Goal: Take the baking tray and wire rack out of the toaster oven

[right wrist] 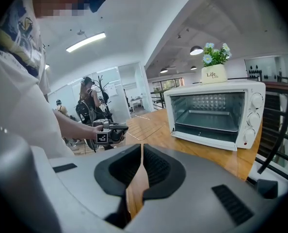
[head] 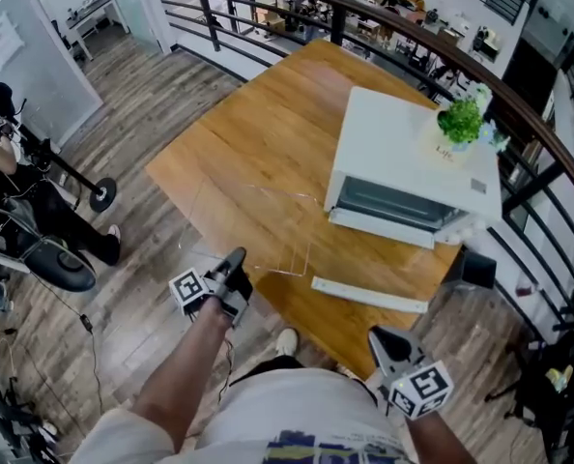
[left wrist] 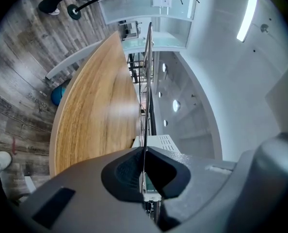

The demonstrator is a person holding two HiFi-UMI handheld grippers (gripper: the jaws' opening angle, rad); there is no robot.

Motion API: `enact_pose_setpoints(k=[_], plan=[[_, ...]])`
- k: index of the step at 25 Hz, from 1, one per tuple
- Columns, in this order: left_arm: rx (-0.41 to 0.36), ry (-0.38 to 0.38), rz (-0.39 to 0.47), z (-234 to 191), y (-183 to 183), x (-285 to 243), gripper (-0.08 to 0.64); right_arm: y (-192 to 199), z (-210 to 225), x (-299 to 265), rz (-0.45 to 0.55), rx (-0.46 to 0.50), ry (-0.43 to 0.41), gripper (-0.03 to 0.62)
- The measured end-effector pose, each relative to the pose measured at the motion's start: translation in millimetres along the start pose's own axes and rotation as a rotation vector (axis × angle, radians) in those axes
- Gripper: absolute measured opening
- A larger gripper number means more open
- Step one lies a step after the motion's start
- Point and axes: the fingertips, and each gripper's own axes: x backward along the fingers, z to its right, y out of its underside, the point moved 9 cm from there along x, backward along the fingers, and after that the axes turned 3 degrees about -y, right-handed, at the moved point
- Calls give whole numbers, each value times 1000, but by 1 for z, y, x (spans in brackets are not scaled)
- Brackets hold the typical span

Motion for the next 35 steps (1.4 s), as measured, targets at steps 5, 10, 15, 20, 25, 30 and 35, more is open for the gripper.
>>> enact_pose_setpoints(k=[5, 10, 15, 20, 25, 30, 35], plan=[[7, -18, 3, -12, -17, -17, 2, 0, -10, -2, 3, -12, 37, 16], [15, -45, 6, -28, -32, -35, 2, 6, -12, 5, -14, -33, 87, 16], [20, -61, -4, -41, -42, -51, 2, 7, -14, 11, -4, -42, 130, 15], [39, -88, -26, -47, -46, -62, 2, 6, -15, 11, -21, -56, 150, 15], [48, -126, -45, -50, -51, -69, 3, 5, -13, 9, -17, -61, 165, 15], [42, -166, -60, -49, -54, -73, 3, 6, -14, 3, -22, -70, 159, 15], [29, -222, -69, -45, -57, -78, 3, 2, -13, -2, -7, -61, 162, 15]])
